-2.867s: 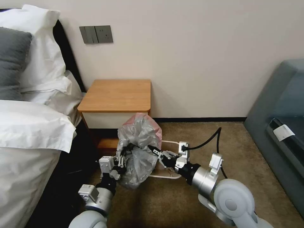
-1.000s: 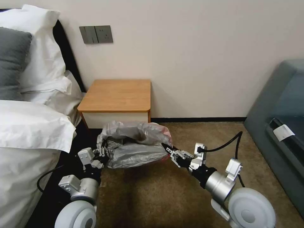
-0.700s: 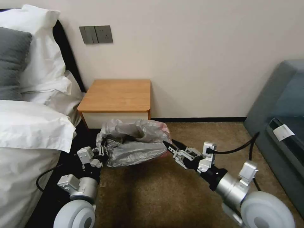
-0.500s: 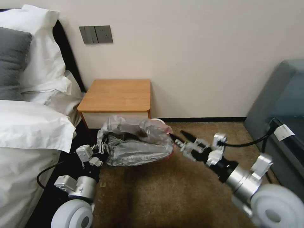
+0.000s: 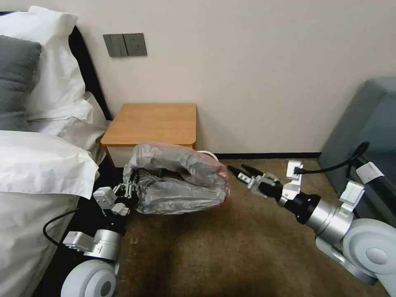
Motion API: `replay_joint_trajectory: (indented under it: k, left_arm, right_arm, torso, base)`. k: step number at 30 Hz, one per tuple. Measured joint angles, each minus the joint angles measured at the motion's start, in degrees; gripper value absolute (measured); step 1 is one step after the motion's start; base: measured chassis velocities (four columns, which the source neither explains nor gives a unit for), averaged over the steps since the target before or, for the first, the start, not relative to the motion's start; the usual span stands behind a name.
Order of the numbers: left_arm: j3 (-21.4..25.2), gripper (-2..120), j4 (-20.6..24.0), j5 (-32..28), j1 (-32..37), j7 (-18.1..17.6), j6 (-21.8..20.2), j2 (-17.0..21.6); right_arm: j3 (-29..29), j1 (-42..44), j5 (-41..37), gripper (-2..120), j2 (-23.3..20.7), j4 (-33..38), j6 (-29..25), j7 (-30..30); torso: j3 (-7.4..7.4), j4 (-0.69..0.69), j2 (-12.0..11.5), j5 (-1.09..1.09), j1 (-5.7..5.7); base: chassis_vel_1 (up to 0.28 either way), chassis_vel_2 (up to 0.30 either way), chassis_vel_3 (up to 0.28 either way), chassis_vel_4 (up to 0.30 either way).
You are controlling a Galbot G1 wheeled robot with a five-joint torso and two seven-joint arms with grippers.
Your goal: Pick up the garbage bag from the table and place it over the trash can.
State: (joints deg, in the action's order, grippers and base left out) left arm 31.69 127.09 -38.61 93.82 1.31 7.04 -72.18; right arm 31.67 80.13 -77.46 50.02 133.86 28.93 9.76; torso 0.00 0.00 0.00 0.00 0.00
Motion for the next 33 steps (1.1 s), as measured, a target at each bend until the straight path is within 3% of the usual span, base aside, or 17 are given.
replay_joint_trajectory:
  k: [13, 33]
  left_arm:
    - [0.0, 8, 1.0, 1.7, 1.0, 1.1, 0.3, -0.9]
    - [-0.3, 8, 1.5, 4.0, 1.7, 1.0, 0.5, -2.1]
  right_arm:
    - [-4.6, -3.5, 0.7, 100, -1.2, 1.4, -0.3, 0.0]
    - [-6.9, -6.2, 0.9, 100, -1.5, 3.6, -0.5, -3.2]
  torso:
    - [0.0, 0.0, 0.0, -0.01, 0.0]
    - [0.0, 0.0, 0.0, 0.0, 0.0]
  base:
    - [0.0, 0.0, 0.0, 0.0]
    - [0.0, 0.0, 0.0, 0.0]
